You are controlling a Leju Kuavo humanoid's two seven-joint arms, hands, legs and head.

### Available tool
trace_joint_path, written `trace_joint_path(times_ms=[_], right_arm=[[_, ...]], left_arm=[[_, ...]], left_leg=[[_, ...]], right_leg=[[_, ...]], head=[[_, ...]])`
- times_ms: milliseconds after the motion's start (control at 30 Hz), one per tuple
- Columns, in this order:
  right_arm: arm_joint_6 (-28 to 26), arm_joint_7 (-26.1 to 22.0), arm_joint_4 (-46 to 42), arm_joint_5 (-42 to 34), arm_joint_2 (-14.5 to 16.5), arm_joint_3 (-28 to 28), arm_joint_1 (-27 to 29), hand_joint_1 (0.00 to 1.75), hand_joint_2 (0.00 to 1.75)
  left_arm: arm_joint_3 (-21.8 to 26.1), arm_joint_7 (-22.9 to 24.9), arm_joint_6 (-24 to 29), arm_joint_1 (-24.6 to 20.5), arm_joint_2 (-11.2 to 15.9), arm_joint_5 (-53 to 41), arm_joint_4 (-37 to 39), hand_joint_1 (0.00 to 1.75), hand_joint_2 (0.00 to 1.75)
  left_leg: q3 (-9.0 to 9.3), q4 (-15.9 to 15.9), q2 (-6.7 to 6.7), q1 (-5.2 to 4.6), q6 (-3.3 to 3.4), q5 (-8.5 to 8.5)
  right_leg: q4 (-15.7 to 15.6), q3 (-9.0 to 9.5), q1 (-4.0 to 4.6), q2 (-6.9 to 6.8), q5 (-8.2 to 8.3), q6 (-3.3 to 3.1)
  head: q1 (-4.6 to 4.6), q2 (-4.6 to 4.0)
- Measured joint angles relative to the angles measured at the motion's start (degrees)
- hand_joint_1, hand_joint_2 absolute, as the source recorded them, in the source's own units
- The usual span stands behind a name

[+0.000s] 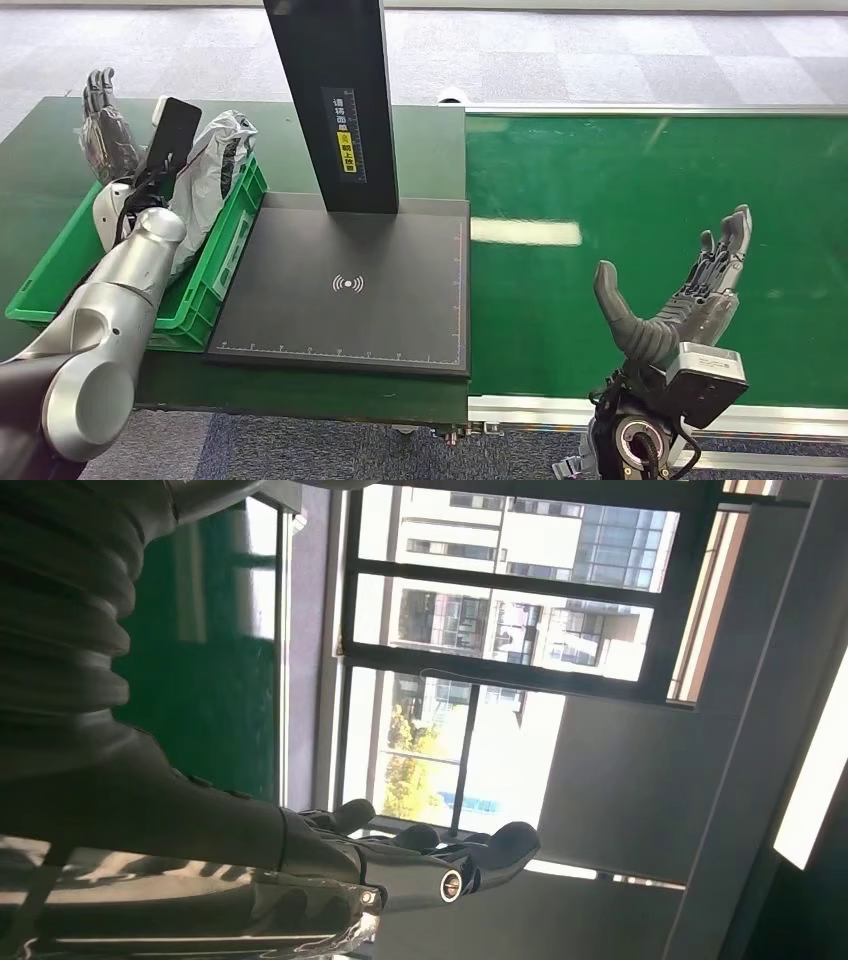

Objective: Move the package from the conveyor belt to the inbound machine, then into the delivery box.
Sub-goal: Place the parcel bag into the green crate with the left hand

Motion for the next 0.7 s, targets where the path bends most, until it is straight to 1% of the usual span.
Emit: trace_joint_path(times_ms=[33,67,100,133,167,200,233,300,367,433,467,533,633,700], right_arm=[[0.51,0.21,0.31,-0.44,-0.04,0.01,0.0,0.0,1.75],[1.38,0.4,0.74,-1.08,-0.09,-0.01,0.01,0.0,1.75],[2.51,0.38,1.38,-1.77,-0.15,-0.03,0.02,0.0,1.75],[3.45,0.09,2.32,-2.15,-0.21,-0.08,0.03,0.0,1.75],[4.02,-0.53,3.62,-2.06,-0.26,-0.16,0.04,0.0,1.75],[4.2,-1.45,5.28,-1.74,-0.29,-0.36,0.07,0.0,1.75],[4.13,-2.47,7.22,-1.47,-0.27,-0.72,0.24,0.0,1.75],[4.13,-4.8,11.23,-1.8,-0.13,-1.94,1.24,0.0,1.75],[3.83,-6.87,14.82,-1.91,0.15,-3.32,2.92,0.0,1.75],[3.14,-8.14,17.85,-1.45,0.52,-4.32,4.51,0.0,1.75],[2.84,-8.5,19.09,-1.25,0.71,-4.66,5.14,0.0,1.75],[1.9,-8.72,20.98,-0.12,1.04,-5.16,5.94,0.0,1.75],[-0.89,-8.7,23.31,3.49,1.67,-5.43,7.19,0.0,1.75],[-2.89,-9.17,24.62,5.47,2.16,-5.06,8.57,0.0,1.75]], left_arm=[[1.99,-5.3,-1.76,0.32,-1.17,4.86,-1.13,0.0,1.75],[3.48,-9.44,-5.31,1.12,-2.62,10.22,-2.95,0.0,1.75],[4.29,-12.3,-10.26,2.72,-4.26,16.23,-5.84,0.0,1.75],[4.15,-14.13,-15.71,5.24,-6.05,22.19,-9.79,0.0,1.75],[2.92,-14.89,-20.41,8.77,-7.86,27.07,-14.56,0.0,1.75],[0.41,-15.02,-23.02,13.14,-9.51,30.87,-19.64,0.0,1.75],[-2.74,-15.05,-23.83,17.88,-10.96,34.28,-24.58,0.0,1.75],[-9.52,-15.81,-23.03,27.7,-13.02,41.04,-32.58,0.0,1.75],[-14.72,-16.81,-23.65,36.08,-14.24,46.31,-37.16,0.0,1.75],[-18.39,-17.46,-24.96,42.35,-14.95,48.5,-39.33,0.0,1.75],[-19.75,-17.71,-25.36,44.65,-15.19,48.85,-40.01,0.0,1.75],[-21.64,-17.03,-26.67,47.61,-15.53,49.22,-41.04,0.0,1.75],[-23.15,-14.66,-31.08,51.28,-16.05,49.64,-41.93,0.0,1.75],[-24.11,-15.36,-33.98,54.23,-16.48,49.89,-42.01,0.0,1.75]], left_leg=[[0.0,0.0,0.0,-0.01,0.0,0.0],[0.02,0.0,0.0,-0.03,0.01,-0.01],[0.04,0.0,0.0,-0.06,0.03,-0.03],[0.05,0.0,0.0,-0.09,0.05,-0.05],[0.07,0.0,-0.01,-0.12,0.07,-0.07],[0.08,0.0,0.01,-0.14,0.11,-0.12],[0.1,0.0,0.03,-0.15,0.15,-0.18],[0.13,0.0,0.08,-0.17,0.22,-0.33],[0.13,0.0,0.06,-0.18,0.24,-0.43],[0.09,0.0,0.01,-0.18,0.24,-0.47],[0.07,0.0,0.0,-0.17,0.23,-0.48],[0.06,-0.01,0.0,-0.15,0.22,-0.5],[0.16,-0.03,0.03,-0.13,0.2,-0.54],[0.18,-0.04,0.03,-0.12,0.19,-0.54]], right_leg=[[-0.01,0.01,-0.02,-0.01,0.0,0.0],[-0.02,0.01,-0.05,-0.01,0.0,0.01],[-0.03,0.04,-0.09,-0.01,-0.01,0.02],[-0.04,0.08,-0.13,-0.01,-0.02,0.04],[-0.05,0.11,-0.17,-0.01,-0.04,0.06],[-0.07,0.14,-0.19,0.01,-0.06,0.09],[-0.09,0.16,-0.2,0.03,-0.07,0.11],[-0.13,0.16,-0.21,0.08,-0.16,0.19],[-0.15,0.15,-0.21,0.08,-0.29,0.28],[-0.15,0.14,-0.2,0.06,-0.38,0.3],[-0.15,0.13,-0.19,0.05,-0.4,0.3],[-0.15,0.12,-0.17,0.05,-0.42,0.29],[-0.15,0.21,-0.14,0.06,-0.45,0.25],[-0.15,0.23,-0.14,0.06,-0.46,0.24]], head=[[0.01,0.0],[0.0,0.0],[0.0,0.0],[-0.01,0.0],[0.0,0.0],[-0.01,0.0],[-0.01,0.0],[0.0,0.0],[0.0,0.0],[-0.02,0.0],[-0.02,0.0],[-0.02,0.01],[-0.02,0.01],[-0.01,0.0]])
